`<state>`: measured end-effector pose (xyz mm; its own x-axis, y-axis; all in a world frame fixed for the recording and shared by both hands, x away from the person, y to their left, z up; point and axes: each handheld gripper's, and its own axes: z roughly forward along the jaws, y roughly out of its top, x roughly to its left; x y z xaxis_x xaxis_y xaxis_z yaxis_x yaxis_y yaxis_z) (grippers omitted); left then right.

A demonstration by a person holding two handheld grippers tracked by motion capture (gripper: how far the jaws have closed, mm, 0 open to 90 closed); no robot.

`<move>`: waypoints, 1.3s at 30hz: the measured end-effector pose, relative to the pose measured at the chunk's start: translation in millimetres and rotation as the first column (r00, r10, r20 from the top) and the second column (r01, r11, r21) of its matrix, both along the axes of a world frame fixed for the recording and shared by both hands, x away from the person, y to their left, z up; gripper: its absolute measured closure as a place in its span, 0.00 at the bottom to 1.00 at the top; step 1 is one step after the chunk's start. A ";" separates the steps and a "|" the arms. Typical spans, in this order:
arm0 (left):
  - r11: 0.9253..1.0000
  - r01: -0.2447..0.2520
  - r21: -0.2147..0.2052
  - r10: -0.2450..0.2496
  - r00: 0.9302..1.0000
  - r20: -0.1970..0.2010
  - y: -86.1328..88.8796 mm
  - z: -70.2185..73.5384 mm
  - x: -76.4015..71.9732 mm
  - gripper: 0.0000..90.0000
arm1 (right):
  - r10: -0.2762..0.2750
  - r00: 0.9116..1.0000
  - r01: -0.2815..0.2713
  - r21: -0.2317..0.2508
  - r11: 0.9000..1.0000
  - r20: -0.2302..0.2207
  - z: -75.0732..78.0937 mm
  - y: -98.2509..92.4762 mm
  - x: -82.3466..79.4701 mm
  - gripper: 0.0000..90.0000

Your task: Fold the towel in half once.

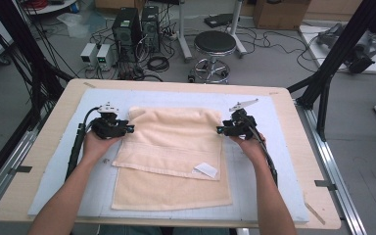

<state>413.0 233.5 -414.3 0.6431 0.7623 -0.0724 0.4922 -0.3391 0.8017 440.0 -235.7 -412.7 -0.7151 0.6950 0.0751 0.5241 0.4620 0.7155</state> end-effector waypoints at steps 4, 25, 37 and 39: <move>0.998 0.040 -0.044 -0.038 0.999 0.039 9.4 8.8 -23.6 0.60 | 0.052 0.998 -0.053 0.012 0.999 0.038 7.4 -1.8 -25.6 0.56; 0.969 0.246 0.032 -0.246 0.969 0.009 13.8 -16.4 -107.3 0.58 | 0.335 0.941 -0.333 -0.036 0.942 0.046 -6.4 24.3 -120.3 0.56; 0.975 0.209 0.079 -0.210 0.978 -0.002 11.8 -25.8 -104.9 0.84 | 0.360 0.933 -0.358 -0.042 0.933 0.022 -22.7 30.7 -121.8 0.82; 0.976 0.198 0.093 -0.200 0.980 0.005 8.9 -25.7 -105.4 0.91 | 0.349 0.937 -0.348 -0.030 0.937 0.008 -22.7 30.3 -121.3 0.90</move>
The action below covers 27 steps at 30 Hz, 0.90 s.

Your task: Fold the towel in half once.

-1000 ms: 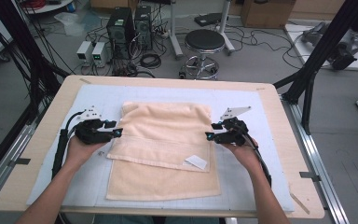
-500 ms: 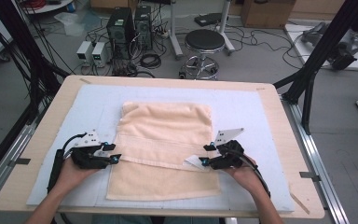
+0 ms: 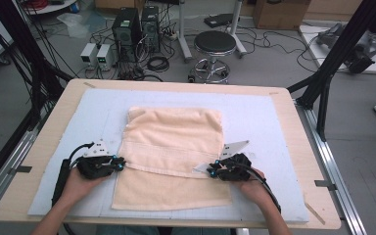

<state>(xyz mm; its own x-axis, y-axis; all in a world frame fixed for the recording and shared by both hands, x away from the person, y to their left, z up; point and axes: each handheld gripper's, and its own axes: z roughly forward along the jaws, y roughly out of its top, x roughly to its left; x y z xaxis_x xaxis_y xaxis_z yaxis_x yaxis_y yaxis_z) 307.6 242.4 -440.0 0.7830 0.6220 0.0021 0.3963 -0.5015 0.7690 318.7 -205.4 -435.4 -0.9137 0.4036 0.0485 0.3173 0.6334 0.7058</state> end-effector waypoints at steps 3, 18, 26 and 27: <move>1.000 -0.001 0.005 0.001 1.000 0.002 -1.8 2.5 0.7 0.96 | 0.003 1.000 -0.003 0.000 1.000 0.007 1.8 0.0 0.3 0.94; 0.996 0.057 -0.076 -0.051 0.996 0.075 -3.0 40.9 -35.8 0.96 | 0.001 0.999 -0.004 0.071 0.997 0.035 34.0 -22.5 -11.5 0.95; 0.992 0.117 -0.045 -0.115 0.992 0.052 -12.8 32.5 -77.1 0.96 | 0.052 0.998 -0.055 0.072 0.996 0.030 32.3 -37.6 -43.0 0.95; 0.991 0.131 -0.038 -0.129 0.991 0.044 -13.7 31.6 -82.1 0.96 | 0.052 0.998 -0.054 0.070 0.996 0.020 31.7 -38.8 -46.1 0.95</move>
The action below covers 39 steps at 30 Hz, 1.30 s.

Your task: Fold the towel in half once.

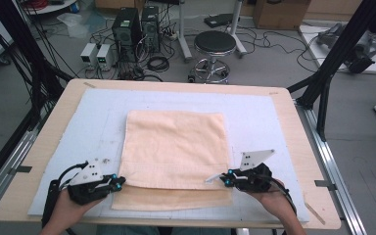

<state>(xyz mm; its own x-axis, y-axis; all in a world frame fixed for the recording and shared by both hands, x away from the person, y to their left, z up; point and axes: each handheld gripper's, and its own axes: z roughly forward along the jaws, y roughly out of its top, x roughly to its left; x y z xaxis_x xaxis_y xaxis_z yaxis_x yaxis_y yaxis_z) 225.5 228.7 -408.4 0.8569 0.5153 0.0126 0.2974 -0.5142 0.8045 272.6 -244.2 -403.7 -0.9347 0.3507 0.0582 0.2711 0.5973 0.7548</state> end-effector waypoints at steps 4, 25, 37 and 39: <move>1.000 0.016 0.023 -0.016 1.000 -0.016 -2.7 -5.8 -17.1 0.96 | 0.014 1.000 -0.014 -0.002 1.000 -0.004 -4.8 -4.2 -13.6 0.95; 0.998 0.060 0.027 -0.059 0.998 -0.032 0.8 -14.3 -31.0 0.69 | 0.033 0.999 -0.033 0.000 0.999 -0.037 -16.0 -0.4 -17.9 0.63; 0.989 0.121 0.081 -0.117 0.992 -0.054 -2.6 -29.3 -22.8 0.65 | 0.097 0.994 -0.099 -0.057 0.993 -0.042 -31.7 10.2 -17.0 0.49; 0.990 0.113 0.086 -0.109 0.993 -0.049 -1.8 -29.4 -21.3 0.72 | 0.115 0.993 -0.116 -0.065 0.991 -0.022 -33.8 10.4 -16.6 0.49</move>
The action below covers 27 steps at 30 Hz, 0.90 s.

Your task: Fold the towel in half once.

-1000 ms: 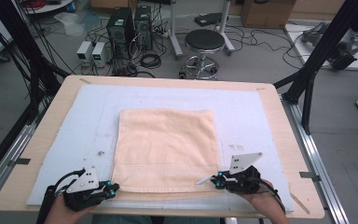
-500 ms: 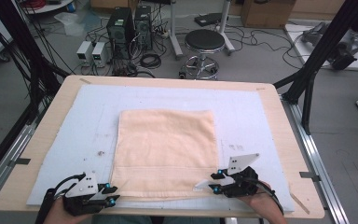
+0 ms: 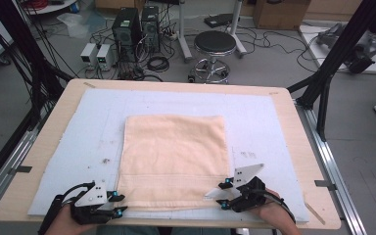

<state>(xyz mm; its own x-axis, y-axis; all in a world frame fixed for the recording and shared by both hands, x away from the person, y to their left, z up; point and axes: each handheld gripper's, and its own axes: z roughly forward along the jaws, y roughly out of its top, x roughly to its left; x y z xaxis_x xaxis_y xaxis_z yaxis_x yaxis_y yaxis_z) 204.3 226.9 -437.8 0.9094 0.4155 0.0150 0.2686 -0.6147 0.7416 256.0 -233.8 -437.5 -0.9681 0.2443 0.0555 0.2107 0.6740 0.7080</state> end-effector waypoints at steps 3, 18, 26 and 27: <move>1.000 -0.004 0.009 0.003 1.000 0.021 -1.7 -0.3 -0.1 0.80 | 0.002 1.000 -0.001 -0.017 1.000 0.024 -0.3 1.6 -2.1 0.52; 1.000 -0.016 0.003 0.016 1.000 0.025 15.4 8.8 5.6 0.95 | -0.009 1.000 0.009 0.000 1.000 -0.008 2.2 15.1 -5.5 0.87; 0.998 -0.052 -0.026 0.052 0.998 0.017 33.1 11.9 0.5 0.95 | 0.044 0.999 -0.044 -0.002 0.999 -0.016 4.1 32.4 -13.8 0.88; 0.998 -0.049 -0.025 0.049 0.999 0.009 33.4 10.4 -0.2 0.95 | 0.046 0.999 -0.046 -0.003 0.999 -0.019 4.2 32.5 -13.5 0.84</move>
